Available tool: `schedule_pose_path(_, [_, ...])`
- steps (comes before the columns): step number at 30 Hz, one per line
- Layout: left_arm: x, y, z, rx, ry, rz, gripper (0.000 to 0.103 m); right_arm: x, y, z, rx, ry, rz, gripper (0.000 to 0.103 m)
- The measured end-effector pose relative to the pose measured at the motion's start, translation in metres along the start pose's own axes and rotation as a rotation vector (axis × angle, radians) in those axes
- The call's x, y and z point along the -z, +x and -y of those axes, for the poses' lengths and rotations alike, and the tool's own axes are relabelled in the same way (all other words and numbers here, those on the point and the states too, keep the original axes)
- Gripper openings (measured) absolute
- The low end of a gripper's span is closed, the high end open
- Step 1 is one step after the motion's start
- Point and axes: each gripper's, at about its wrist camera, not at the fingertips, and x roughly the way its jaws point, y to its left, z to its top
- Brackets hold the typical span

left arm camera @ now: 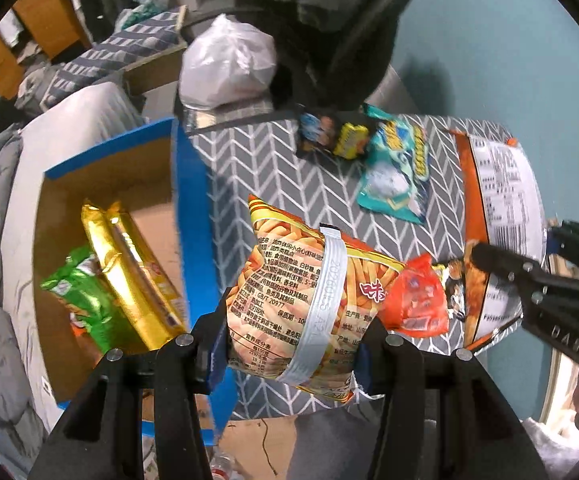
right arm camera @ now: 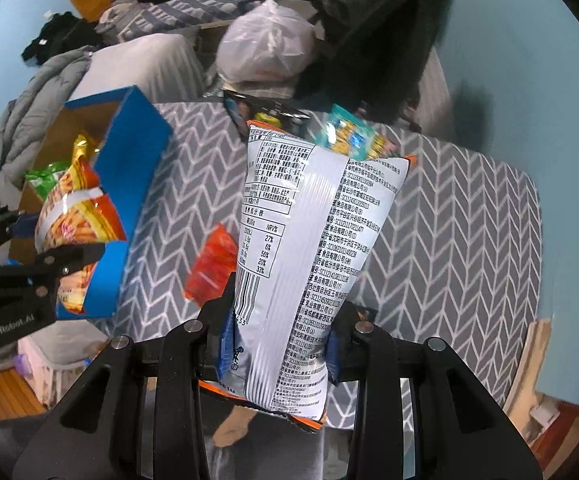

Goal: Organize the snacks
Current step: 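Carry the white bag with the right tool while the left carries the stick pack to the box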

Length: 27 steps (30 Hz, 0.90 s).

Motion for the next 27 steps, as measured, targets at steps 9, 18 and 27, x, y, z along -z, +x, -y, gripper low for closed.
schedule_pose_path(9, [0.001,-0.016,-0.047,-0.051,-0.102,0.034,0.051,-0.029,0.003,-0.048,-0.069,-0.098,0.008,0.034])
schedule_pose_path(18, [0.014,-0.023,-0.108,-0.115,-0.22,0.041,0.051,-0.061,0.014,-0.105,-0.144,-0.208,0.01,0.034])
schedule_pose_path(27, [0.024,-0.022,-0.165,-0.151,-0.331,0.04,0.051,-0.084,0.032,-0.164,-0.202,-0.303,-0.001,0.034])
